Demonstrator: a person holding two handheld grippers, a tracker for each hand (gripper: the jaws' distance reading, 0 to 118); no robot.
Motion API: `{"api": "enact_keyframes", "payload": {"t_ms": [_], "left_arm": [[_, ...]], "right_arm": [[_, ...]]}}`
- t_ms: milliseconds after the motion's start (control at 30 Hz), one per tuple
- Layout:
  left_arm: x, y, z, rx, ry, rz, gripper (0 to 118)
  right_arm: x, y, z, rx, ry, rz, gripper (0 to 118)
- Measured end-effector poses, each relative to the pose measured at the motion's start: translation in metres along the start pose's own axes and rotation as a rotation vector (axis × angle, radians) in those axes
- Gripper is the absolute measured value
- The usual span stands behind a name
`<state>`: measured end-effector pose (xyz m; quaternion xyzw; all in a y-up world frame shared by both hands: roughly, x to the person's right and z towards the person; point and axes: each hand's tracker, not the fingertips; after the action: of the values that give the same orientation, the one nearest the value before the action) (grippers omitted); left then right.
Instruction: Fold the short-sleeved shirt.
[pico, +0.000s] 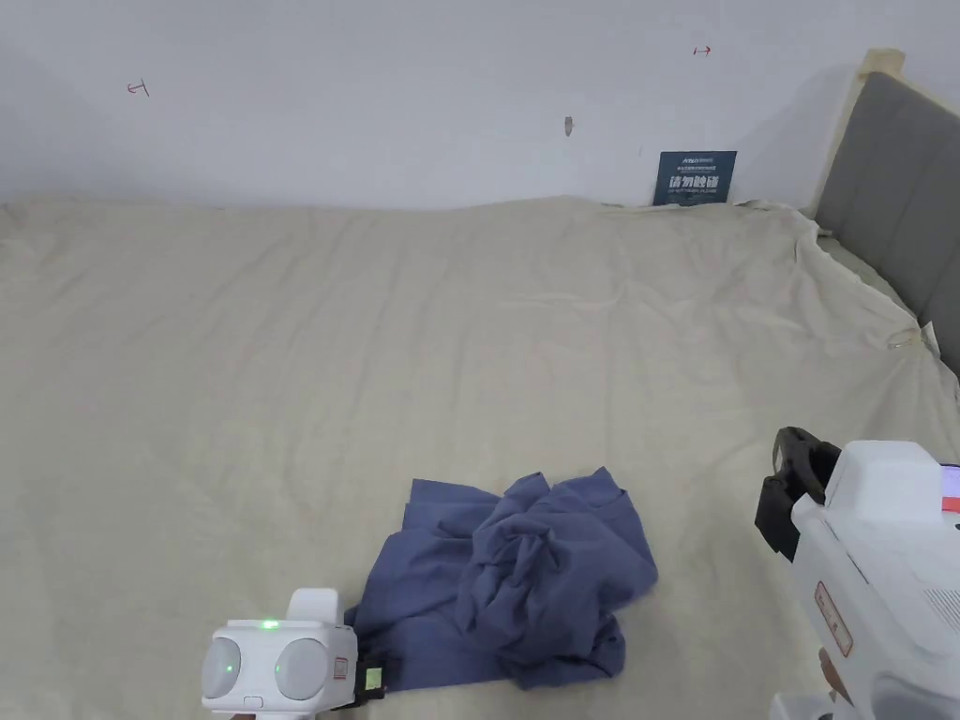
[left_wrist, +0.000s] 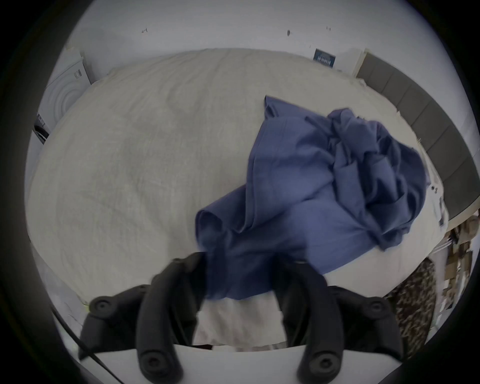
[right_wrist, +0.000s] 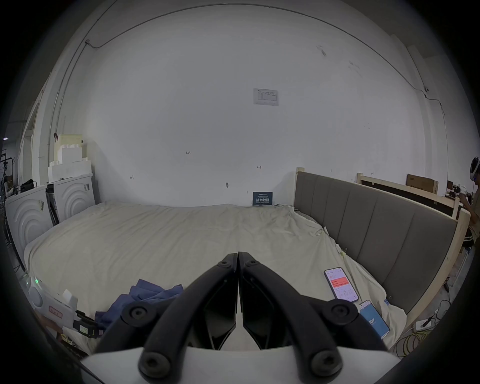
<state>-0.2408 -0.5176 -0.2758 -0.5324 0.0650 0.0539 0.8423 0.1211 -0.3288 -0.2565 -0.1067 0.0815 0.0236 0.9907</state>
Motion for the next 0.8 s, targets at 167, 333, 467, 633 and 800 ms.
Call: {"api": "enact_keyframes", "payload": {"t_ms": [167,333,467,633,800], "left_arm": [[0.003,0.001,0.004,0.029,-0.026,-0.030,2],[-0.008,0.001,0.021,0.106,-0.081,0.011,0],[-0.019,0.007,0.050,0.200,-0.142,0.031,0],[-0.021,0.021,0.073,0.260,-0.171,0.022,0],[-0.020,0.028,0.074,0.274,-0.174,0.001,0]], "right_arm": [[0.009,-0.008,-0.010,-0.013,-0.001,0.003,0],[0.015,-0.016,-0.033,-0.080,0.020,-0.001,0],[0.020,-0.024,-0.070,-0.197,0.059,-0.044,0],[0.019,-0.041,-0.132,-0.352,0.105,-0.031,8],[0.010,-0.067,-0.190,-0.475,0.105,0.013,76]]}}
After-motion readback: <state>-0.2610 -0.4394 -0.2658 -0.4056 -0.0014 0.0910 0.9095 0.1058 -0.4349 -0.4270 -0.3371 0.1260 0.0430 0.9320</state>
